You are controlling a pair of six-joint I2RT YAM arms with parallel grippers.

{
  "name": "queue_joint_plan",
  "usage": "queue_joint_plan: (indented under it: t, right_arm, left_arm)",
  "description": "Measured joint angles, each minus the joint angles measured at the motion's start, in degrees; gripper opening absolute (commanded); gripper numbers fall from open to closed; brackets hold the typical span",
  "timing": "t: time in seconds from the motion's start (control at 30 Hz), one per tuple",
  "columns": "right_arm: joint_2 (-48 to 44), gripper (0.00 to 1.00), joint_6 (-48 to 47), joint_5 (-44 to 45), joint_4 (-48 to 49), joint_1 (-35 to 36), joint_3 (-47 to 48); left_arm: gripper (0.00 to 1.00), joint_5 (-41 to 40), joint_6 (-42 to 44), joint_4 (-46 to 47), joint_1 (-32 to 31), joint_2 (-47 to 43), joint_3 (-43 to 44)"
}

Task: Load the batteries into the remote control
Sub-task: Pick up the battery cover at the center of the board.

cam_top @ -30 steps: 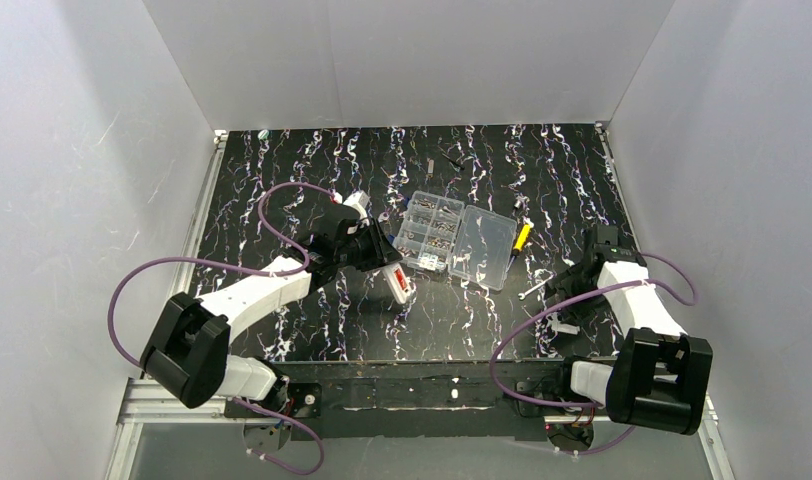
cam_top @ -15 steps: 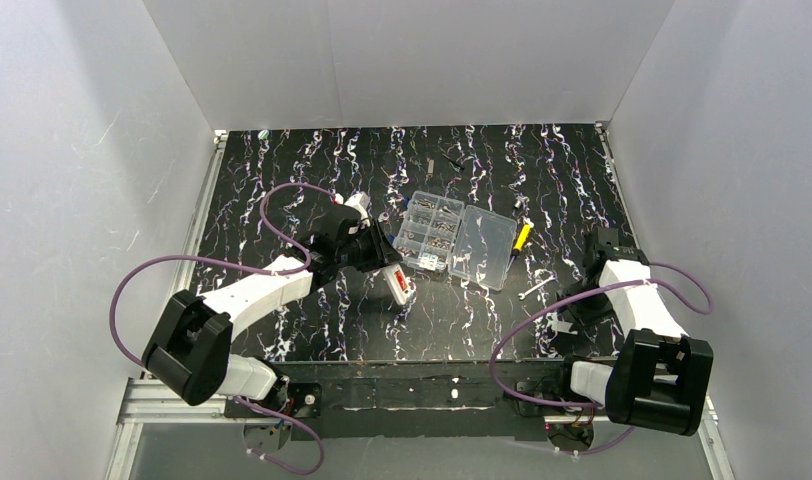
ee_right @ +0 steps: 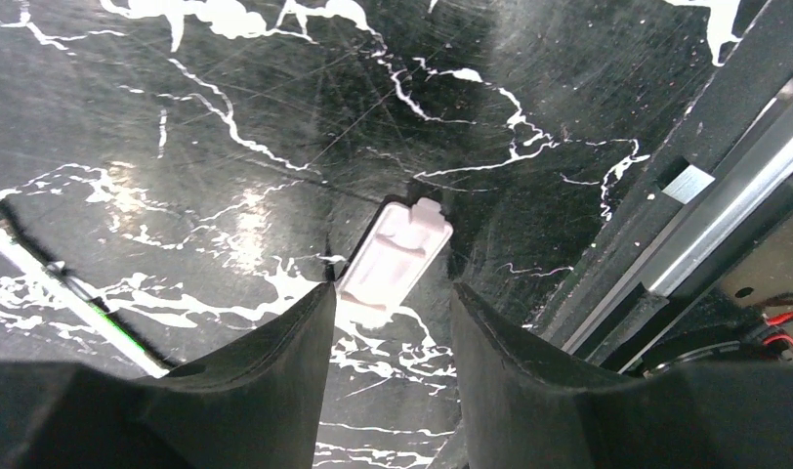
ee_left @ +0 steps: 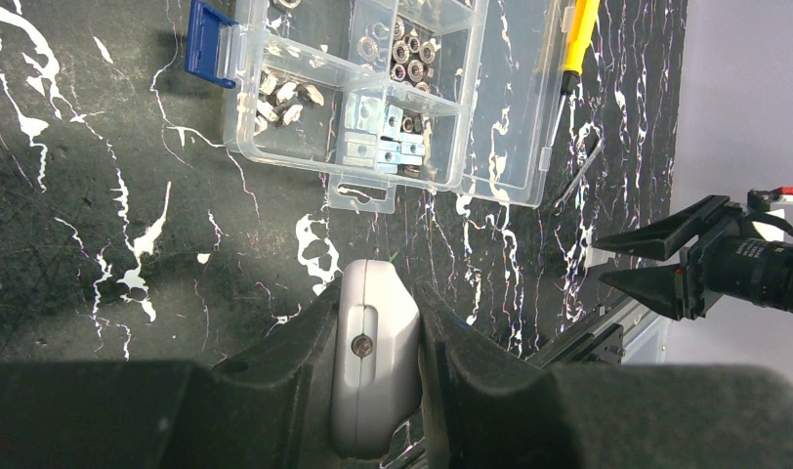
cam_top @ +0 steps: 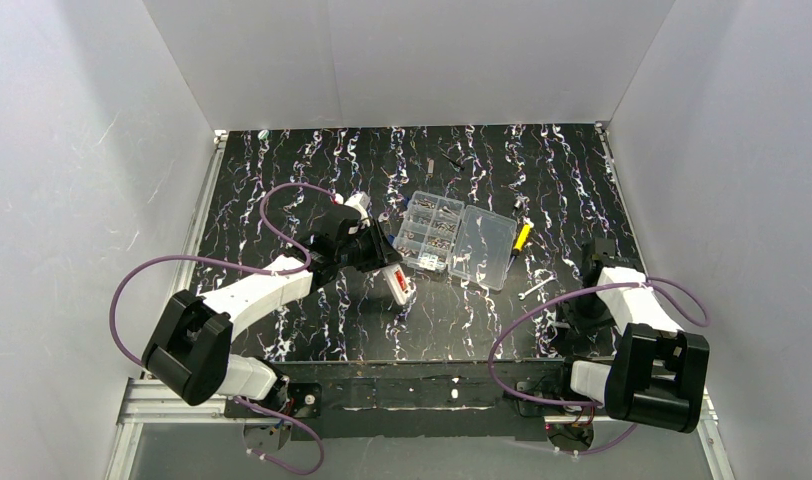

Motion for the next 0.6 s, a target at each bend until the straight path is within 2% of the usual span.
queue_joint_plan:
  t: [0.13,0.23,0.6]
  right_arm:
    - [0.0,0.52,1.0,0.3,1.0,0.0,-0.7]
    - [0.0,0.48,1.3,1.2,1.2,0.0,-0.7]
    - [0.0,0.11,1.2,2.9,3.0,-0.1,-0.9]
  left_arm:
    - [0.0,0.1,0.0,0.0,0.0,0.0,0.0]
    - [0.0,0.2,0.0,0.0,0.0,0.0,0.0]
    - [0.0,0.2,0.0,0.0,0.0,0.0,0.0]
